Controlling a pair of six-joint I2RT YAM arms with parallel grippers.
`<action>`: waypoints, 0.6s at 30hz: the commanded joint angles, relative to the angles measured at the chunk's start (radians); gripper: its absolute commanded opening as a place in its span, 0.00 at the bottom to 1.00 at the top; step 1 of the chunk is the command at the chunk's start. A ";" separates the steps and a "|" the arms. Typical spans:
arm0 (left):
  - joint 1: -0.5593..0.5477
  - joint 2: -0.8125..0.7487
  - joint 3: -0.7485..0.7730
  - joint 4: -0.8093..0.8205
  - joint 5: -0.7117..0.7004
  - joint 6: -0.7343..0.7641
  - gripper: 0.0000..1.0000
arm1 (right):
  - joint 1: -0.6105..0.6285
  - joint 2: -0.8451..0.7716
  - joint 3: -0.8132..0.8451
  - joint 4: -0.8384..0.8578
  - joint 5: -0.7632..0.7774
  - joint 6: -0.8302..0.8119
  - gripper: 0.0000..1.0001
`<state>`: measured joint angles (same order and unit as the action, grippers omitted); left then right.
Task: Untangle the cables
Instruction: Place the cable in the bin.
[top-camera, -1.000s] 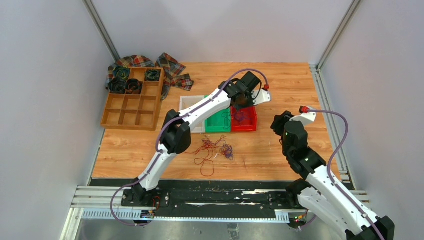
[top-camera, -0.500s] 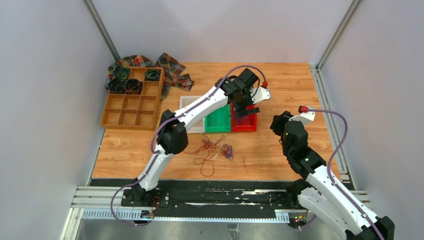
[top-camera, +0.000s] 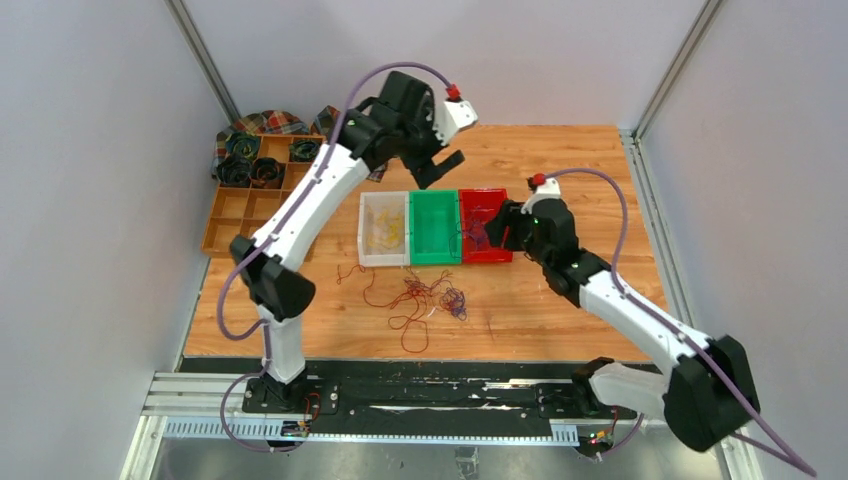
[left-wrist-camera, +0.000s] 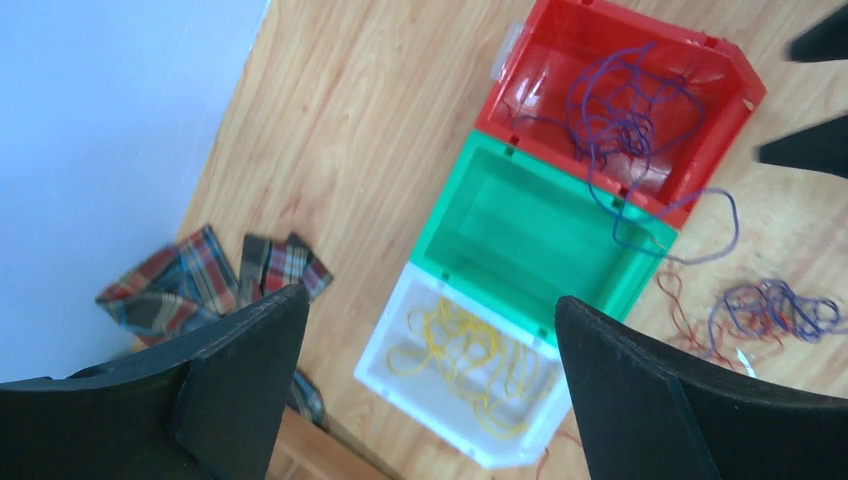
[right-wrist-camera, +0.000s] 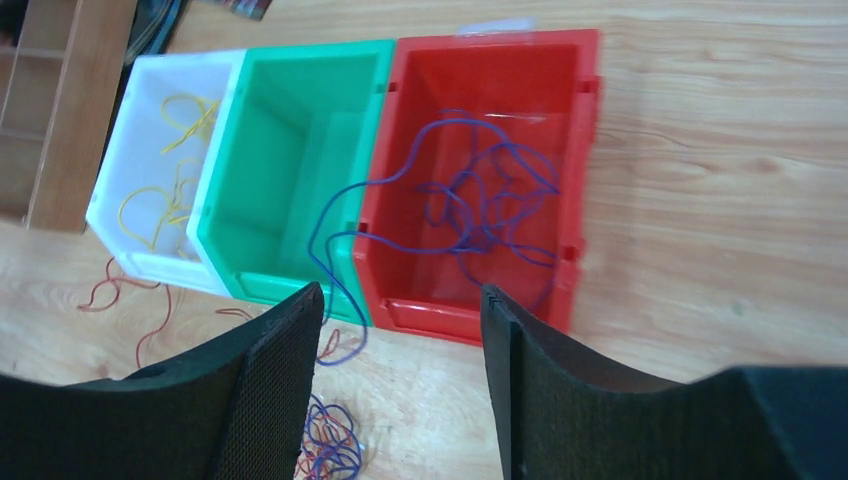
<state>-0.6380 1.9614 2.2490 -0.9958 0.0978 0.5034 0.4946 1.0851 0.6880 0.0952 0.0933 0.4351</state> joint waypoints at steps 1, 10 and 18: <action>0.066 -0.146 -0.116 -0.041 0.115 -0.075 0.98 | 0.003 0.153 0.105 0.048 -0.191 -0.072 0.59; 0.198 -0.339 -0.292 -0.047 0.235 -0.118 0.98 | 0.006 0.342 0.203 0.040 -0.265 -0.101 0.52; 0.208 -0.391 -0.314 -0.067 0.267 -0.082 0.98 | 0.007 0.338 0.204 0.010 -0.307 -0.116 0.47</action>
<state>-0.4370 1.6188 1.9488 -1.0512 0.3157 0.4080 0.4950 1.4326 0.8597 0.1211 -0.1711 0.3447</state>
